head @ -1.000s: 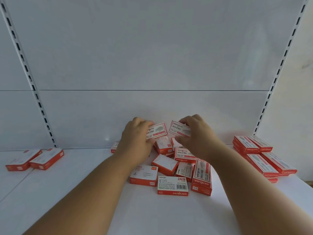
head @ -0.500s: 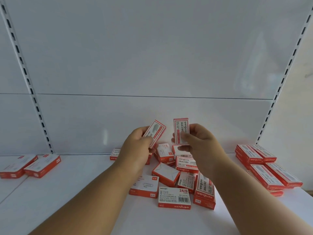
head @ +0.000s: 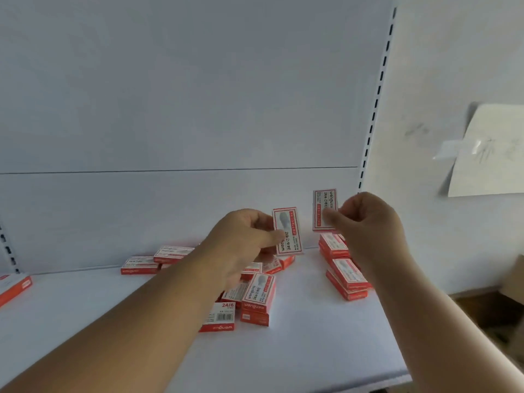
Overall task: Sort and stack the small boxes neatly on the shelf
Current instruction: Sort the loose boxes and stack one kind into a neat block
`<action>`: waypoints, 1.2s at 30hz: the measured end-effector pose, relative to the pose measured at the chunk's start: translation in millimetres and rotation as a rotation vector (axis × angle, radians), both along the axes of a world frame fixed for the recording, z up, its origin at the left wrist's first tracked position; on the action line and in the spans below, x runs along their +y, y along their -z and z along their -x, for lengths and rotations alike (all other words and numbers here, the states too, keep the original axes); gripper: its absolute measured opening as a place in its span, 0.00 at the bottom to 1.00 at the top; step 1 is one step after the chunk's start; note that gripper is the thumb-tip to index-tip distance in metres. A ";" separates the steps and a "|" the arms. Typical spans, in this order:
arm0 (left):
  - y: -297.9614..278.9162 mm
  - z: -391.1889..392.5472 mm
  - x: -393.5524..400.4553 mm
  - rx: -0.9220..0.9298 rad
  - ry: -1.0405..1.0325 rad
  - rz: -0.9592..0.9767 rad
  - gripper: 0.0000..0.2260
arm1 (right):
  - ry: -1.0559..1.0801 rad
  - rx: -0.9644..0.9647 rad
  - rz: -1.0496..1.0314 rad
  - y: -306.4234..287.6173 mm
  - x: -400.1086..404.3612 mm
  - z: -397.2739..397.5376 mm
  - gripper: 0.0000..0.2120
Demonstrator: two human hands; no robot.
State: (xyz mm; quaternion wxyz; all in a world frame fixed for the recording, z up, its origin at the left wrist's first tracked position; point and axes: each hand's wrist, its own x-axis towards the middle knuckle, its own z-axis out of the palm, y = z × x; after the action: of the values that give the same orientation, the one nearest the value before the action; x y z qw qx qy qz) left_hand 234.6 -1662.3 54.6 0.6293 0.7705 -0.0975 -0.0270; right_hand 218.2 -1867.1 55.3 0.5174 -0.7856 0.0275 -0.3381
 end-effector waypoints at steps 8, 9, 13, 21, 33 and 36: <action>18.3 -8.5 -124.2 0.023 -0.031 -0.251 0.15 | 0.035 0.373 0.271 21.1 -113.8 -12.1 0.13; 22.3 -10.3 -131.5 0.012 -0.056 -0.318 0.16 | 0.014 0.395 0.288 25.9 -120.6 -14.5 0.12; 27.0 -16.0 -145.2 -0.007 -0.131 -0.549 0.12 | -0.088 0.484 0.340 41.1 -132.6 -23.0 0.14; 26.8 -13.2 -147.9 -0.163 -0.254 -0.807 0.12 | -0.067 0.426 0.592 34.2 -125.7 -28.2 0.14; 10.1 26.4 -36.4 -0.240 -0.374 -0.794 0.08 | -0.346 0.104 0.651 3.2 -11.3 -18.9 0.07; 5.7 29.7 22.4 -0.209 -0.399 -0.905 0.08 | -0.397 0.085 0.716 -3.4 39.0 -24.2 0.07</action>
State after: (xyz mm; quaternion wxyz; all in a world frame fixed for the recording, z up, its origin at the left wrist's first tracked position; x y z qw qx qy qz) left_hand 204.8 -1640.0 48.9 0.2120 0.9683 0.0106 0.1314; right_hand 242.4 -1828.1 58.7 0.2651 -0.9193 -0.2227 -0.1872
